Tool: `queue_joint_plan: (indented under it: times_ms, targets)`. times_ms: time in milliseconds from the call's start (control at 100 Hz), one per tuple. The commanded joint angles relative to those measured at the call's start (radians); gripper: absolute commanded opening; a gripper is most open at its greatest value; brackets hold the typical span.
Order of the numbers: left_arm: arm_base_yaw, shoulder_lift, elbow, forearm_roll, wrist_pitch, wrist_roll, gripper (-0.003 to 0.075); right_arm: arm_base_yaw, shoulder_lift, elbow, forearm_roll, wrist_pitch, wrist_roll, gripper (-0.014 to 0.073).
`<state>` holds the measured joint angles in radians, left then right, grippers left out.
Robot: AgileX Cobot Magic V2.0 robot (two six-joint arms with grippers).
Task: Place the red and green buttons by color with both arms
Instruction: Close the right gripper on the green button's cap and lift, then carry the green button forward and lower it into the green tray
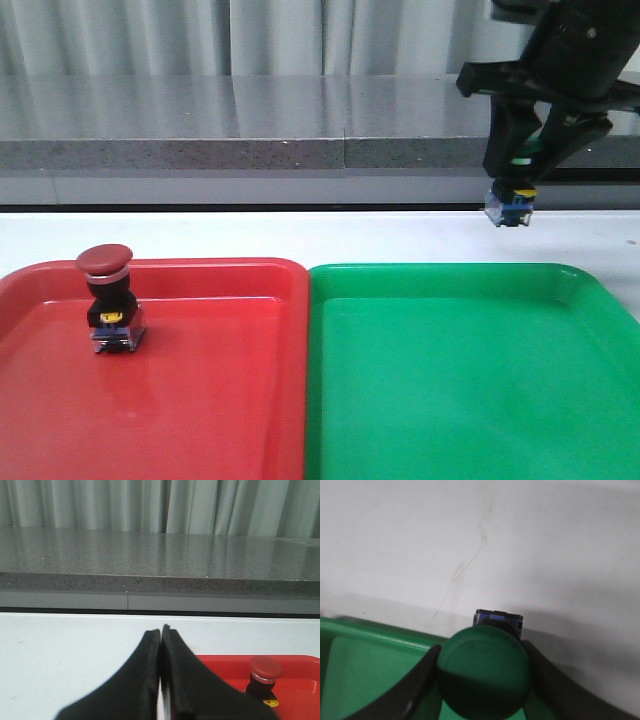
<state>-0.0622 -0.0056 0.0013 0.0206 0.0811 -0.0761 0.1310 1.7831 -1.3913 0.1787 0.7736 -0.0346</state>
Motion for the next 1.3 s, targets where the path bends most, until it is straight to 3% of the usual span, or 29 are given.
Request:
queue_joint_plan:
  times_ms: [0,210,550,1290]
  targets:
    - [0.003,-0.029,0.042,-0.009,-0.089,-0.007,-0.0019,0.011,-0.094,-0.025,0.018,0.017,0.007,0.0268]
    - [0.003,-0.029,0.042,-0.009,-0.089,-0.007,-0.0019,0.077,-0.166,0.08,0.018,0.001,0.071,0.0268]
    - [0.003,-0.029,0.042,-0.009,-0.089,-0.007,-0.0019,0.206,-0.183,0.275,0.018,-0.166,0.182,0.0268]
    - [0.003,-0.029,0.042,-0.009,-0.089,-0.007,-0.0019,0.209,-0.112,0.362,0.021,-0.247,0.204,0.0268]
